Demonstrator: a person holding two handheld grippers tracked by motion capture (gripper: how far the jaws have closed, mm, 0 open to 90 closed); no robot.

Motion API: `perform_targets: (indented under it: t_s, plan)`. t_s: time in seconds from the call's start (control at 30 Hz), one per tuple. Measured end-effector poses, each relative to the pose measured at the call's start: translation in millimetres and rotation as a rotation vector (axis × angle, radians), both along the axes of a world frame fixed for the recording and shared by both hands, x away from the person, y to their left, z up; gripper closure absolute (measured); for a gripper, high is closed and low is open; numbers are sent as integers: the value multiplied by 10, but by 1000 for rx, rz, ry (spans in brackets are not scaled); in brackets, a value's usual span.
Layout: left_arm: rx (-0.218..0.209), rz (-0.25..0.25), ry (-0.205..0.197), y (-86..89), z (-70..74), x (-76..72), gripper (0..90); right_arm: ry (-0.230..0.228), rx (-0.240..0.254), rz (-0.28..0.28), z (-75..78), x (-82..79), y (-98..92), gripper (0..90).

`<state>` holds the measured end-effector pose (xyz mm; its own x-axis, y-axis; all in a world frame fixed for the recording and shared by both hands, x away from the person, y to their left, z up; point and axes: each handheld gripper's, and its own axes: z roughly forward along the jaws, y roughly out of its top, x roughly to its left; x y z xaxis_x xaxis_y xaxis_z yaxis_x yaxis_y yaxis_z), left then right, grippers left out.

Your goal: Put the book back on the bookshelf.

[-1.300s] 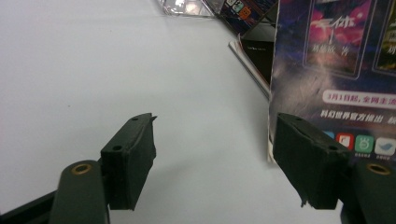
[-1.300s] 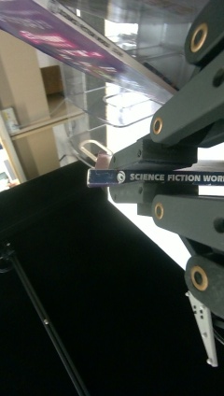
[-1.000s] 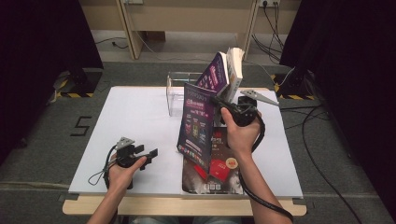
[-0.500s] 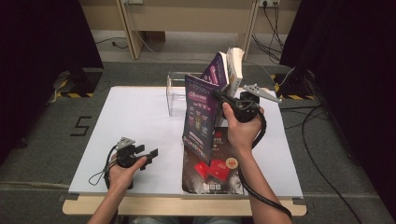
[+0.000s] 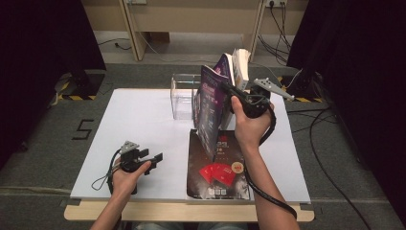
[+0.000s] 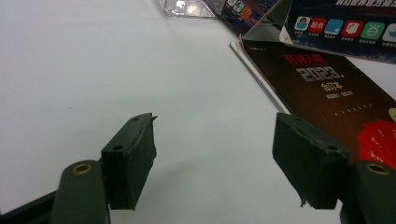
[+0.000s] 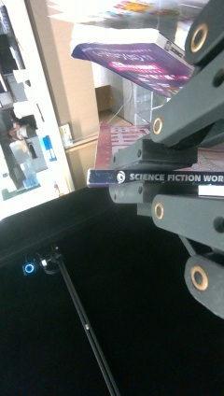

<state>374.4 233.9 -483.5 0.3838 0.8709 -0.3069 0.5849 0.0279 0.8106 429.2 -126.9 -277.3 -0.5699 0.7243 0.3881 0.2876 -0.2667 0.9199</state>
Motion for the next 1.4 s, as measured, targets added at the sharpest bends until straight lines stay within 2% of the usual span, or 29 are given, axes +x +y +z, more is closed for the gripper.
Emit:
perform_targets:
  t_s: [0.43, 0.87, 1.23, 1.4]
  plan:
    - [-2, -6, 3, -6, -15, 3, 291, -19, 20, -24, 133, 152, 20, 849]
    - [-6, -4, 4, 1, -17, 0, 291, -76, 11, -68, 255, 264, 40, 849]
    - [-10, -4, 4, -3, -23, 2, 291, -86, 31, -99, 365, 353, -10, 849]
    - [-11, -11, 6, -23, -28, 2, 290, -87, 25, -109, 398, 449, 10, 849]
